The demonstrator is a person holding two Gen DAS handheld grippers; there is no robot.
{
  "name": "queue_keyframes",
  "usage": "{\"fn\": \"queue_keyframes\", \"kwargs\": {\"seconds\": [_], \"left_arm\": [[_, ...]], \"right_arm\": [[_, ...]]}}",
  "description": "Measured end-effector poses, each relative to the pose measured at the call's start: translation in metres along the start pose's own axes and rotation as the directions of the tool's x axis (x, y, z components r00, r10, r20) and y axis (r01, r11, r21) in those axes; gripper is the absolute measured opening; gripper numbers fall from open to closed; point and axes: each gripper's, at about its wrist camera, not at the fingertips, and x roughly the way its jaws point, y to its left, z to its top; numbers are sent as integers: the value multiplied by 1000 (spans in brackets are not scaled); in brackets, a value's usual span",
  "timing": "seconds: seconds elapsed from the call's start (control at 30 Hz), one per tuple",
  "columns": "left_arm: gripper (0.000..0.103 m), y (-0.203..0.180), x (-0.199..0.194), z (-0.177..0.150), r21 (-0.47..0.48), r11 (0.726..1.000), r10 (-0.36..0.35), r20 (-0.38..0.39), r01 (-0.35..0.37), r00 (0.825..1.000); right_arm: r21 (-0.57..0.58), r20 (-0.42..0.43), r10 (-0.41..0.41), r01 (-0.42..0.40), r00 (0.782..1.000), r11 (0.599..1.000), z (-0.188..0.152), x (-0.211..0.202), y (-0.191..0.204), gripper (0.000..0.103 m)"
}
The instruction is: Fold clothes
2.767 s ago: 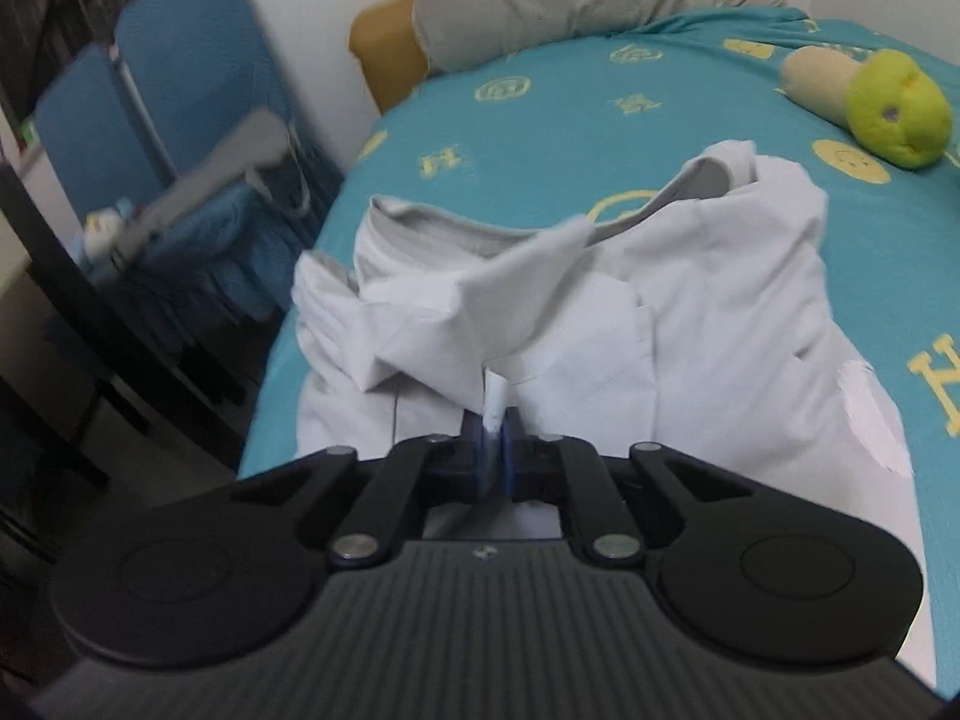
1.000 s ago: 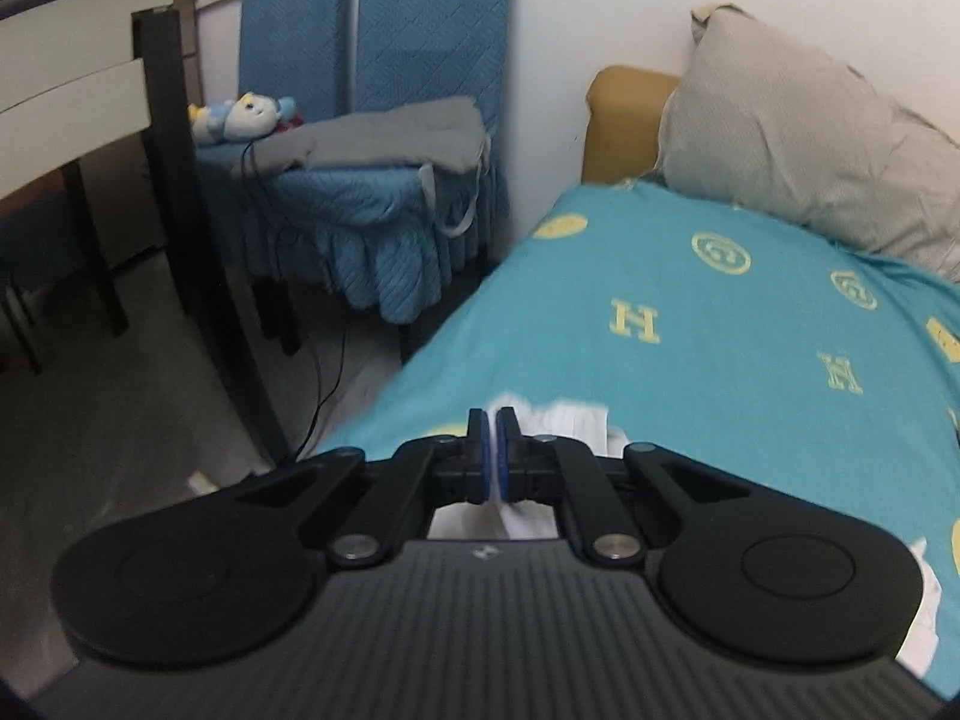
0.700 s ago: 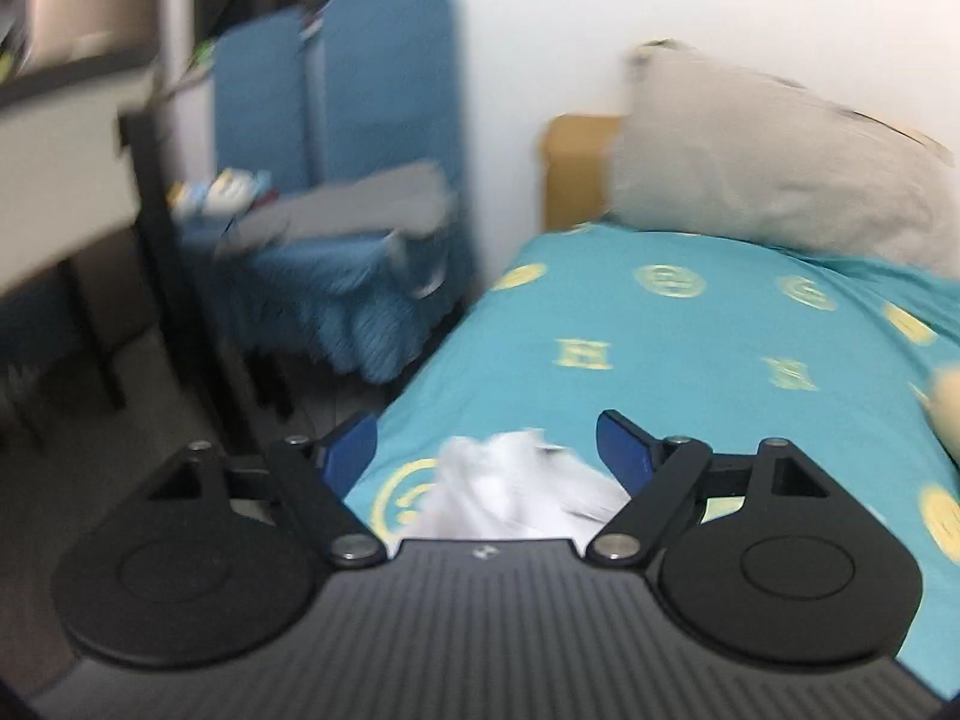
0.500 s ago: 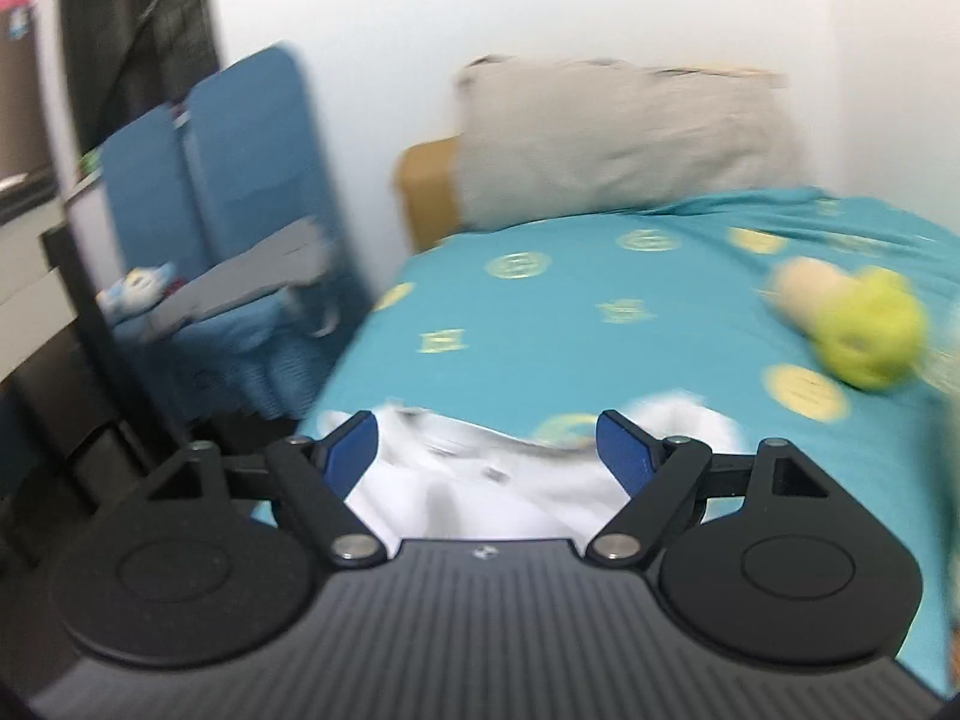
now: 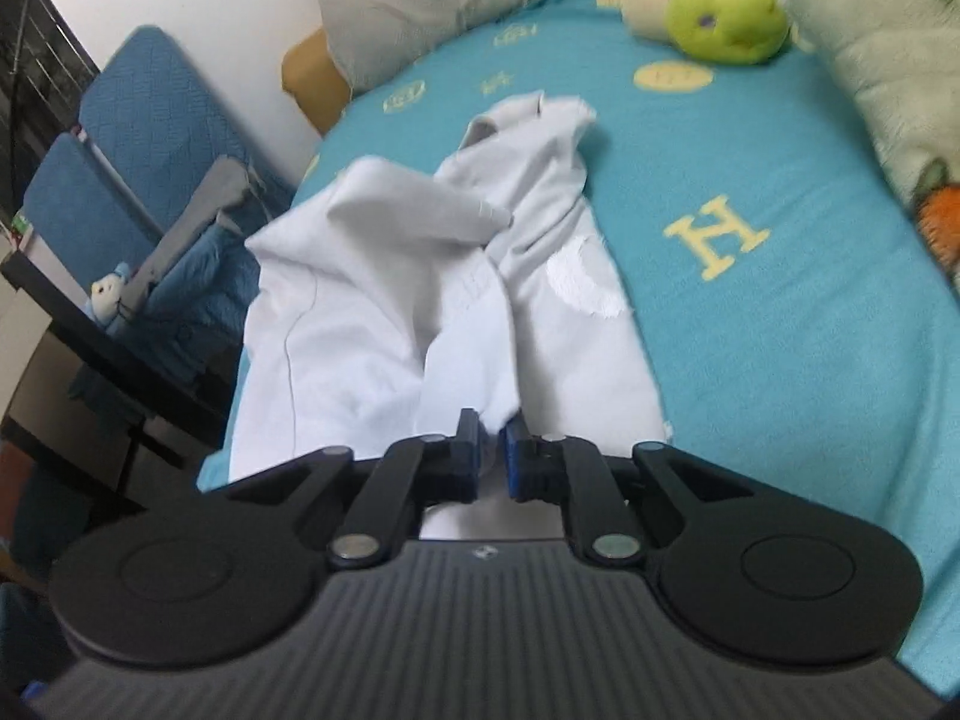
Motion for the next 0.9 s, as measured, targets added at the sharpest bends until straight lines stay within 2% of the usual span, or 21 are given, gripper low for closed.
{"fn": "queue_keyframes", "kwargs": {"seconds": [0.17, 0.3, 0.37, 0.43, 0.47, 0.57, 0.7, 0.9], "left_arm": [[84, -18, -15, 1, 90, 996, 4, -38, -1, 999], [99, -36, -37, 11, 140, 990, 36, -51, -29, 998], [102, -49, -52, 23, 147, 988, 64, -42, -57, 997], [103, -64, -71, 33, 167, 983, 83, -55, -73, 995], [103, -71, -81, 36, 179, 981, 93, -68, -79, 993], [103, -90, -111, 44, 207, 976, 98, -128, -70, 987], [103, -107, -152, 56, 189, 981, 74, -210, -34, 975], [103, -137, -205, 61, 220, 975, 75, -232, -23, 970]], "right_arm": [[-84, 22, -12, 14, 1000, 996, -10, -20, -2, 9], [-150, 40, -20, 26, 999, 988, -18, -37, -3, 14], [-132, 22, -24, 27, 999, 991, -15, -41, -6, 27], [-114, 32, -26, 30, 999, 993, -14, -50, -10, 55], [-114, 43, -28, 33, 999, 993, -15, -56, -11, 59], [-124, 45, -21, 26, 999, 992, -19, -72, -11, 59], [-134, 42, -19, 25, 999, 991, -26, -93, -8, 59], [-154, 49, -3, 10, 999, 988, -36, -127, -3, 59]]}}
